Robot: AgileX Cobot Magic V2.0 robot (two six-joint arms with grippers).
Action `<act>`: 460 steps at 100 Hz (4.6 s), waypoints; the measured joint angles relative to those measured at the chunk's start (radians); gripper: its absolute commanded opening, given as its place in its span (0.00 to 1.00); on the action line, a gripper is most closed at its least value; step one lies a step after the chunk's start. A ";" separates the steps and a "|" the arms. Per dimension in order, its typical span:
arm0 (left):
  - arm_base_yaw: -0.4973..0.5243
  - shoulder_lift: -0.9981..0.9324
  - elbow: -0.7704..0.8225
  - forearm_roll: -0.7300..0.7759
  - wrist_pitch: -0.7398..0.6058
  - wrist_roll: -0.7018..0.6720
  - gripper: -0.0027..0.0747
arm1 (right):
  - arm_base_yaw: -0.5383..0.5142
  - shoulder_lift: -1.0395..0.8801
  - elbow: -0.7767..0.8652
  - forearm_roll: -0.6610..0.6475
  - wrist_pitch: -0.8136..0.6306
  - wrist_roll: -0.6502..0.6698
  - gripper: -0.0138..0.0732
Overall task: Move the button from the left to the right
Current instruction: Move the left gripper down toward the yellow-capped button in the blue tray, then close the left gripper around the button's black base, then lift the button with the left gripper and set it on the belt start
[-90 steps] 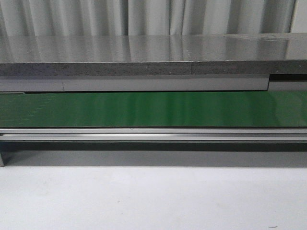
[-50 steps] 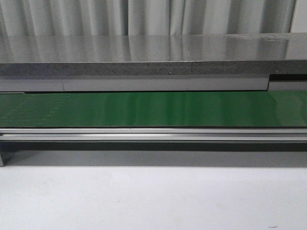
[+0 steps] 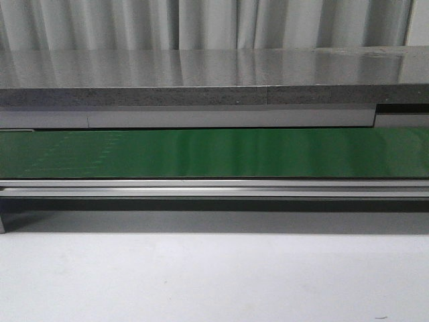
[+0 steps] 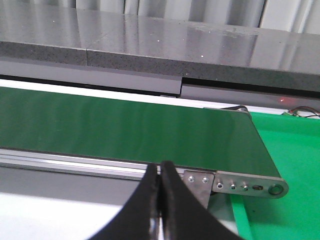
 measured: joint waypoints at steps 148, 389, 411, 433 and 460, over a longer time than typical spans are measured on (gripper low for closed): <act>0.000 0.488 -0.460 0.024 0.567 -0.004 0.86 | 0.000 0.000 0.000 0.000 0.000 0.000 0.08; 0.455 1.837 -0.904 -0.180 0.346 0.243 0.85 | 0.000 0.000 0.000 0.000 0.000 0.000 0.08; 0.455 1.839 -0.904 -0.180 0.346 0.243 0.69 | 0.000 0.000 0.000 0.000 0.000 0.000 0.08; 0.455 1.839 -0.904 -0.185 0.348 0.243 0.40 | 0.000 0.000 0.000 0.000 0.000 0.000 0.08; 0.455 1.839 -0.906 -0.187 0.360 0.243 0.17 | 0.000 0.000 0.000 0.000 0.000 0.000 0.08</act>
